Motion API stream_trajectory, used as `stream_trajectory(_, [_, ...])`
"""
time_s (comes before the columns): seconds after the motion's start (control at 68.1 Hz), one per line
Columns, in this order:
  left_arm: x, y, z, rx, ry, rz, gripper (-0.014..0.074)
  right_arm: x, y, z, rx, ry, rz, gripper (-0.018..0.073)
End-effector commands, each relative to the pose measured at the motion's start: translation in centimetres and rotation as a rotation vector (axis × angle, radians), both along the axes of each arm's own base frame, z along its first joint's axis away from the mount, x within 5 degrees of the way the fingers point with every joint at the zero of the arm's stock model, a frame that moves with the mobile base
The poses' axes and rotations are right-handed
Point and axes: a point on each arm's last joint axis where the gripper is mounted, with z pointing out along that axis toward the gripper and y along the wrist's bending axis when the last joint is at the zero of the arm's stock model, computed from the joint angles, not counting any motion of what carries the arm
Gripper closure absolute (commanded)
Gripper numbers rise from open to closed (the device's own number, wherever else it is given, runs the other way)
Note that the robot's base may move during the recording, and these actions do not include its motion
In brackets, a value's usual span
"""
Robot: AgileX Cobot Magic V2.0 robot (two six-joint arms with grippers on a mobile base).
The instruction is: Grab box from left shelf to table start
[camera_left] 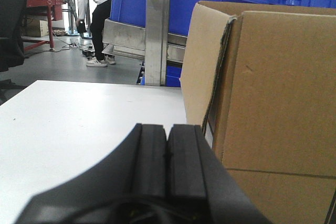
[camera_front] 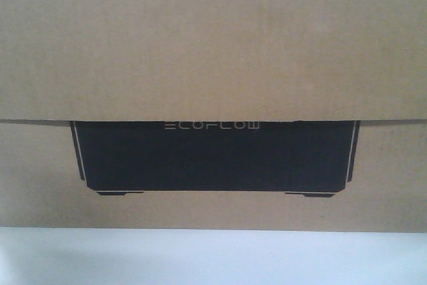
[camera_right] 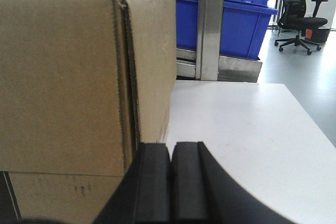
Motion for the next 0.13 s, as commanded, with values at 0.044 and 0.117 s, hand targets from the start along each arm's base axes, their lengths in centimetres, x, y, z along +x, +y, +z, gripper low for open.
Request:
stream_trajectory(0.044, [-0.29,0.07,1.05,-0.020,-0.110,0.000,0.0689,-0.12,-0.11,0.80,-0.007,-0.098,-0.014,0.0510])
stream_trajectory(0.117, [-0.29,0.07,1.05,-0.020,-0.110,0.000,0.0689,-0.12,-0.11,0.80,-0.007,-0.098,-0.014,0.0510])
